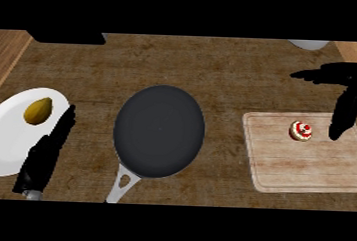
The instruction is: Pick the cupcake from the cutting board and place it in the pan
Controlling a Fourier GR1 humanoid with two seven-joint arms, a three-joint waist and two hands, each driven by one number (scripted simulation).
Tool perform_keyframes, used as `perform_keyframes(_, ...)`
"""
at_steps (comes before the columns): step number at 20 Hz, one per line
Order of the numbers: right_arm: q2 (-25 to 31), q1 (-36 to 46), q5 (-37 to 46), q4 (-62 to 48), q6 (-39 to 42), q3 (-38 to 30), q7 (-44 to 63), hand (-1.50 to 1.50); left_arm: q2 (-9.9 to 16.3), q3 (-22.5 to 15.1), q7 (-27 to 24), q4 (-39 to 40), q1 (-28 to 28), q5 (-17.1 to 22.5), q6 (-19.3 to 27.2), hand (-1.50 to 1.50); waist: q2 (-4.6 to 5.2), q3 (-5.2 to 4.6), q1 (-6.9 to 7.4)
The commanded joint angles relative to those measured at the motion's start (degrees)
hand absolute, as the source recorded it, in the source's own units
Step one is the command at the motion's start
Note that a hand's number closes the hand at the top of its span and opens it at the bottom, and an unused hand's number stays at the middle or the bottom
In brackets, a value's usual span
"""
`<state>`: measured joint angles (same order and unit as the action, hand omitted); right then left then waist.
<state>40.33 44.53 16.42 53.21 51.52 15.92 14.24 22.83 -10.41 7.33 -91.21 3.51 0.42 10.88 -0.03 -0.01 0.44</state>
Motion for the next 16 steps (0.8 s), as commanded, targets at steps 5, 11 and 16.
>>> perform_keyframes(5,-4.0,-1.2,4.9,0.6,2.6,-1.5,1.3,-1.5,-1.6,2.8,-2.5,3.3,-0.5,-1.5,-2.5,0.0,0.11,0.01,0.07)
perform_keyframes(11,-5.9,-5.4,9.7,2.6,0.9,-0.5,4.5,-1.5,-3.2,1.6,2.4,-1.9,0.7,-4.2,-1.7,0.0,0.05,0.02,-0.04)
perform_keyframes(16,-9.0,-2.6,13.1,-1.1,1.2,-2.2,5.6,-1.5,-4.4,3.2,0.7,-0.3,-0.3,-4.6,-3.5,0.0,0.07,0.02,0.09)
